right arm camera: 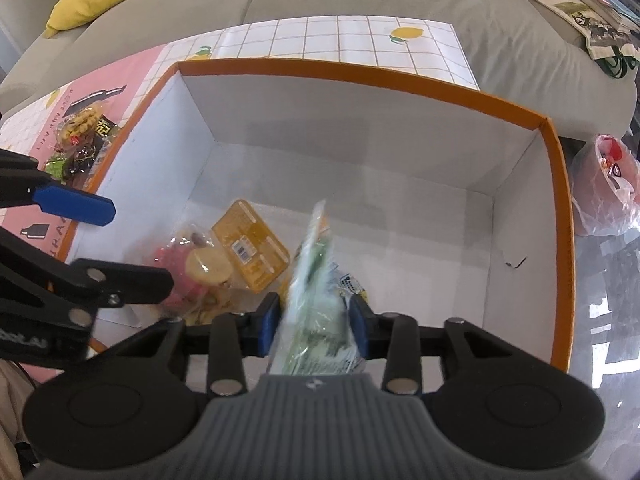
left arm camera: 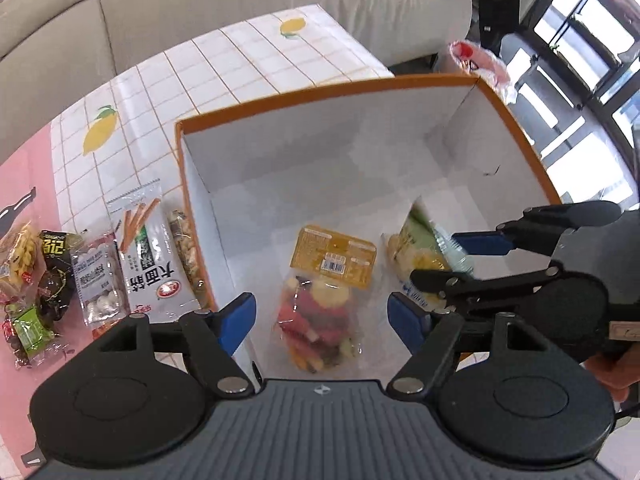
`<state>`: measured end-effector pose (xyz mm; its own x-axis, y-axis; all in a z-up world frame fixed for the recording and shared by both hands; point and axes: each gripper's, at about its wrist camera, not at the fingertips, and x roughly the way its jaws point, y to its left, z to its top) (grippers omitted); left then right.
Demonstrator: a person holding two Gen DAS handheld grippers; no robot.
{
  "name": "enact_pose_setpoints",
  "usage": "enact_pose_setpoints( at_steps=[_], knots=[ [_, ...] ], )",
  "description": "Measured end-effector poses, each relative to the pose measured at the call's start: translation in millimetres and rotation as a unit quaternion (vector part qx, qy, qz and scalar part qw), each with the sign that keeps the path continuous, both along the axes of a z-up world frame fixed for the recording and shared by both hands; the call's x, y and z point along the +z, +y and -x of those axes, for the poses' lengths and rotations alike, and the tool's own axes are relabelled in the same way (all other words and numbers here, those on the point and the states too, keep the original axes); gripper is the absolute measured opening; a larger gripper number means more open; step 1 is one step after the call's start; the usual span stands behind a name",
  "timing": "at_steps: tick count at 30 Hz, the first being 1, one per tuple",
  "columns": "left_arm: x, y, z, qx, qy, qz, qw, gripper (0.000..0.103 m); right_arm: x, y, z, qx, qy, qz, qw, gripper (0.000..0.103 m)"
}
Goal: Organize snacks
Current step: 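Carry both bags over the orange box and open both tools to drop them, then withdraw both tools from the box back toward the remaining snacks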
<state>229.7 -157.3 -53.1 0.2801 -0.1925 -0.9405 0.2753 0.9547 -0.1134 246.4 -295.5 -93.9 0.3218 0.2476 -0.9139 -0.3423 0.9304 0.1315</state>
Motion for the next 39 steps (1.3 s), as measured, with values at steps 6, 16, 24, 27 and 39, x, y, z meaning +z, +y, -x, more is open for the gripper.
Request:
enact_pose_setpoints(
  at_steps=[6, 16, 24, 27, 39],
  knots=[
    [18.8, 19.1, 9.1, 0.030, -0.026, 0.016, 0.9991, 0.088, 8.7, 5.3, 4.6, 0.000, -0.011, -0.002, 1.000, 0.058],
    [43.4, 57.2, 37.1, 0.077, -0.060, 0.027, 0.9948, 0.088, 34.0, 14.2, 23.0, -0.017, -0.052, 0.028, 0.998, 0.077],
    [52.3, 96.5, 64.4, 0.118, -0.083, 0.029, 0.9891, 0.088, 58.3, 29.0, 41.6, -0.030, -0.102, 0.098, 0.989, 0.083],
    [54.2, 110.4, 77.3, 0.130, -0.095, 0.029, 0.9865, 0.088, 73.8, 38.8, 56.2, -0.034, -0.143, 0.110, 0.983, 0.084],
    [42.7, 178.1, 133.4, 0.194, -0.119, 0.022, 0.9735, 0.088, 109.0, 115.6, 125.0, -0.056, -0.252, 0.031, 0.966, 0.086]
  ],
)
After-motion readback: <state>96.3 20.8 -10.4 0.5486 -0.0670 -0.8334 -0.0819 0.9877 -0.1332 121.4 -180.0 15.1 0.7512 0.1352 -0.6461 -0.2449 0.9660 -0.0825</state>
